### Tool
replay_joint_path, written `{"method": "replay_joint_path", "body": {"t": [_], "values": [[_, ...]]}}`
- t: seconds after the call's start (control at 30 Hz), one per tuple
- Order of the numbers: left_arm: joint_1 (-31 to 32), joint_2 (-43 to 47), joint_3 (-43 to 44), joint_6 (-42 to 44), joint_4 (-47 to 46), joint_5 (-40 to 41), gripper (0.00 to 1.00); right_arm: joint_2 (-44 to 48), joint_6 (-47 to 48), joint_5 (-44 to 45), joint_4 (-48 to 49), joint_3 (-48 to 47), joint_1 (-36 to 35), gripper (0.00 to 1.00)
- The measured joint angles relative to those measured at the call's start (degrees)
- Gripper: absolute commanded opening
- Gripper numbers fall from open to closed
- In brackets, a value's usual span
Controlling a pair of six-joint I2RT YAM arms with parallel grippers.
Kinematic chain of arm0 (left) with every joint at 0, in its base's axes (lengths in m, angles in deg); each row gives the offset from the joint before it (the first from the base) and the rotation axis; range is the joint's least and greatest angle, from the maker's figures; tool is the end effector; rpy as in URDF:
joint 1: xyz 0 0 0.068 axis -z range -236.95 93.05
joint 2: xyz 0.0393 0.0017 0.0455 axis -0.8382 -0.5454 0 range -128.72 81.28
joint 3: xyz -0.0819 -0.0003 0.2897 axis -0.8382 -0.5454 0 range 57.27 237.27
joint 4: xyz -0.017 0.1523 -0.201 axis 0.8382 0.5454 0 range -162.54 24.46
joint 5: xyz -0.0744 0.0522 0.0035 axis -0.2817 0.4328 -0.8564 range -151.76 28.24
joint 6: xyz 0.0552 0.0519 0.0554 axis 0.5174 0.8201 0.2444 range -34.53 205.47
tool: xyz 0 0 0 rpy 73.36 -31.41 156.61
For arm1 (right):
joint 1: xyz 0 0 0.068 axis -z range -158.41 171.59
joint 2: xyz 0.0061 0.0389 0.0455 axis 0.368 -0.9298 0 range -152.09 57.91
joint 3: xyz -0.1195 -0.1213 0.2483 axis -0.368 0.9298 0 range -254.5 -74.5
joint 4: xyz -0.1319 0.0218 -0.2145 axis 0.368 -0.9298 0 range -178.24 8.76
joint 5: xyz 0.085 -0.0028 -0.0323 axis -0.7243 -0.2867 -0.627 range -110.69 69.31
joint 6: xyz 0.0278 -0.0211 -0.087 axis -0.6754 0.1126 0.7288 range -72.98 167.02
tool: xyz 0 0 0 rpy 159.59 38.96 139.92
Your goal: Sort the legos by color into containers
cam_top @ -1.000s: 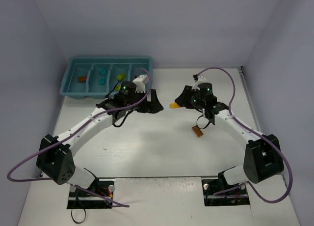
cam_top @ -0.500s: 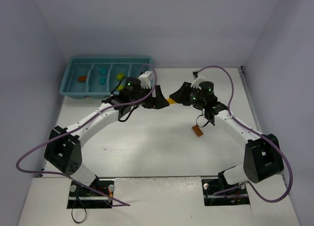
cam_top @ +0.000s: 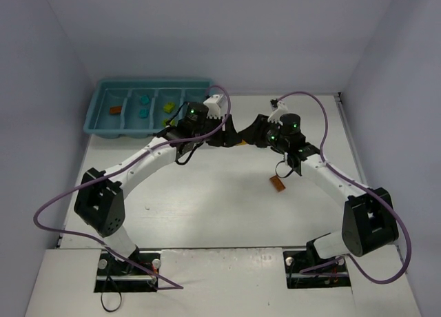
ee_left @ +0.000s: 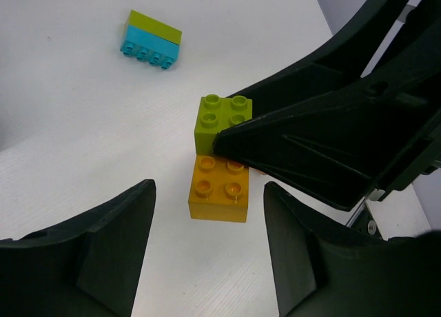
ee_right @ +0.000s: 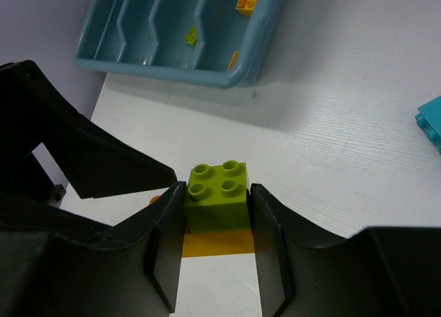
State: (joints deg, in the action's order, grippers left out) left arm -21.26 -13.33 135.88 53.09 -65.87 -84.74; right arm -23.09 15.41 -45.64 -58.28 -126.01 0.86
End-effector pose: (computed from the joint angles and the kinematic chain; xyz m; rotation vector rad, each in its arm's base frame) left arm 0.3274 -0.2759 0.3398 0.3459 2.0962 -1.1393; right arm 0.3227 0.1603 0.3221 -0.1782 1.7777 1.0377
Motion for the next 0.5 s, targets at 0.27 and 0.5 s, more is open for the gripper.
{"method": "replay_joint_path", "body": {"t": [0.27, 0.5], "values": [[1.03, -1.4, 0.37, 0.55, 0.59, 1.03, 0.49, -0.02, -0.11, 0.0, 0.02, 0.0, 0.0, 0.0], [1.44, -1.42, 0.37, 0.15, 0.55, 0.55, 0.05, -0.04, -0.57, -0.17, 0.07, 0.02, 0.04, 0.0]]}}
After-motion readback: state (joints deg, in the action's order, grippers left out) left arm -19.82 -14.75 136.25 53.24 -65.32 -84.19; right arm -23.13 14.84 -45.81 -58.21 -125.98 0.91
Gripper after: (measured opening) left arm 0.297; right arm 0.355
